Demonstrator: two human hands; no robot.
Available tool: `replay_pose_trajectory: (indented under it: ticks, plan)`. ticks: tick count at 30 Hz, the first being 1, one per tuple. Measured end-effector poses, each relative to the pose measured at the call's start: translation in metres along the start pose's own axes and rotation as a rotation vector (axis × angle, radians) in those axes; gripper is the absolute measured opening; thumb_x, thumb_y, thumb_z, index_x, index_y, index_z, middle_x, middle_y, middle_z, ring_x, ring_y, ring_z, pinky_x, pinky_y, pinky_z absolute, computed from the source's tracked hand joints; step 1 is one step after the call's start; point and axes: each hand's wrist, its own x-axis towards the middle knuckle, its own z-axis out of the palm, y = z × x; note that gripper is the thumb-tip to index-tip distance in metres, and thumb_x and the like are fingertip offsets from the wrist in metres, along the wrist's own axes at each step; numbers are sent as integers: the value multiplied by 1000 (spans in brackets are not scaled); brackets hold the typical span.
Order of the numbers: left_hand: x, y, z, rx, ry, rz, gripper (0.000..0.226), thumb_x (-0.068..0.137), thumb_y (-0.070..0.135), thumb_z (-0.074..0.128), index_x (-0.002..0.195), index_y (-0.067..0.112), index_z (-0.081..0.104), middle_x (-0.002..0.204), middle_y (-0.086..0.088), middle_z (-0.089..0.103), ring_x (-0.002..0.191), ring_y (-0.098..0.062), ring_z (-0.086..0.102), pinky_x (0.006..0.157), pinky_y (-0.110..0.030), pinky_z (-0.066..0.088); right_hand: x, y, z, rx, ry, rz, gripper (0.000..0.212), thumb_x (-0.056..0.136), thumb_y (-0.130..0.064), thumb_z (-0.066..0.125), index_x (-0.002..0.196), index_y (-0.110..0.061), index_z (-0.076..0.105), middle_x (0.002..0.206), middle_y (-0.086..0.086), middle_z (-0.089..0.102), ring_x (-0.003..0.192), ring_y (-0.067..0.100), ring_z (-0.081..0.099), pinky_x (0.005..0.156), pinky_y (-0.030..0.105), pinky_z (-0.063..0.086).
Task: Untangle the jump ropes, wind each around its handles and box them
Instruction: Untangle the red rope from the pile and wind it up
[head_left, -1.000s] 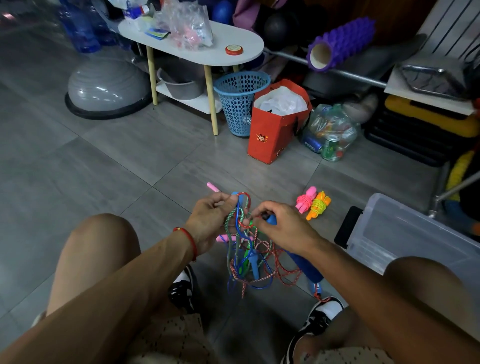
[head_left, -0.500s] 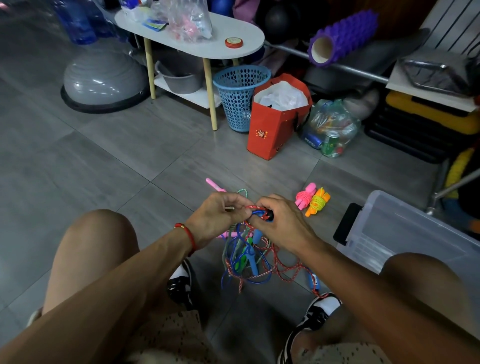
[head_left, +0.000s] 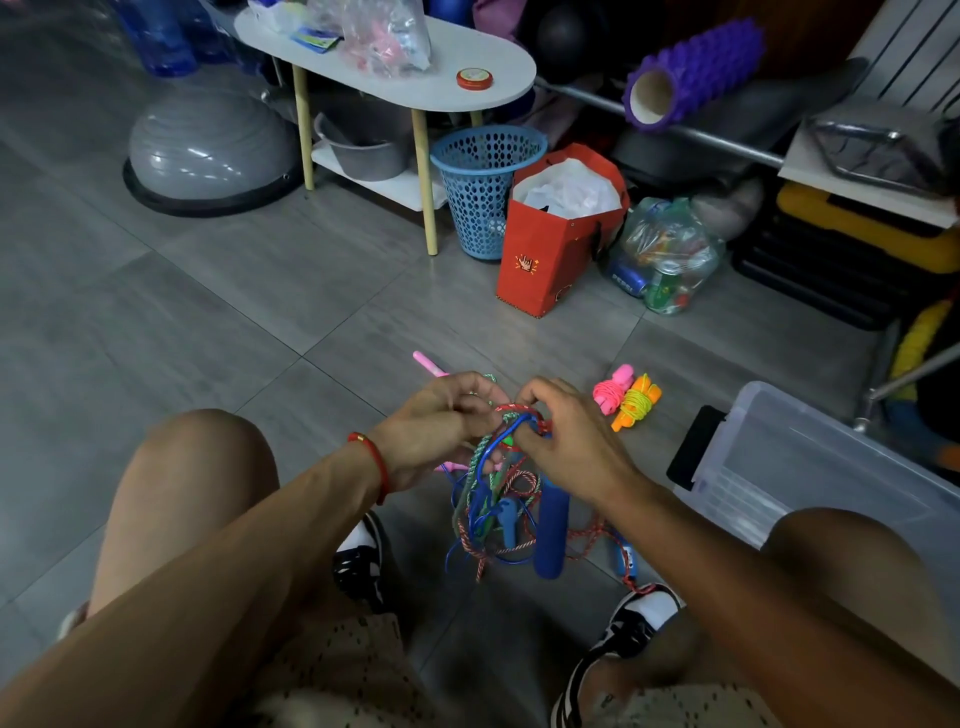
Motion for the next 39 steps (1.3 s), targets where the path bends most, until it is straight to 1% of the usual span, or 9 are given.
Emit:
replay_pose_trajectory:
  ticks: [4,7,14,21,24,30,33,35,39]
  plan:
    - [4,-8,-5,412,73,209,7,97,5,60,103,9,63,87,-10,66,71,-12,60,62,-27,52,3,1,-9,298,-205,151,12,86,-16,70,87,-23,60,82,-3,71,59,14,70,55,32,54]
    - [3,-9,-6,591,111,331,3,99,9,58,98,12,57,79,-2,64,64,-12,57,59,-24,49,5,6,-14,203,-262,143,11,84,-21,70,87,-24,60,55,-14,59,48,3,54,49,27,41]
    - [6,-5,-18,718,384,400,11,102,20,53,95,14,59,75,-7,66,68,-21,66,64,-31,50,7,17,-28,-65,-297,-60,24,84,-27,70,76,-33,48,82,-11,49,70,3,49,62,29,40]
    - [-5,22,-12,167,251,356,47,105,38,36,86,-4,45,70,-16,56,71,-39,67,79,-55,58,4,32,-29,-377,-448,-121,18,81,-32,77,92,-32,64,99,-13,54,98,10,43,87,33,43]
    - [-7,45,-7,195,217,450,46,105,44,35,85,3,43,69,-10,43,64,-28,60,68,-47,58,6,32,-25,-410,-518,-93,21,79,-41,77,94,-34,65,99,-14,54,103,13,51,91,36,48]
    - [7,83,2,925,136,691,27,107,28,41,92,9,52,77,-6,52,66,-16,46,64,-22,41,17,38,-37,-173,-467,57,24,93,-41,64,82,-21,73,82,1,72,78,18,67,75,37,56]
    - [23,74,5,1030,120,630,17,104,18,48,92,7,55,81,-4,57,70,-14,47,65,-19,37,19,30,-54,144,-385,129,5,90,-21,70,89,-25,71,89,-1,74,84,15,70,78,31,52]
    - [34,61,8,1083,129,562,14,102,14,49,93,5,55,82,-8,60,74,-25,54,67,-28,38,13,19,-66,475,-438,109,24,88,-9,72,109,-19,64,97,5,76,92,21,73,86,33,54]
    - [41,45,16,1121,59,455,9,98,6,50,93,5,58,85,-2,58,78,-23,54,70,-27,37,-4,-4,-65,670,-536,51,25,97,-24,65,112,-7,56,73,5,66,58,26,65,67,31,52]
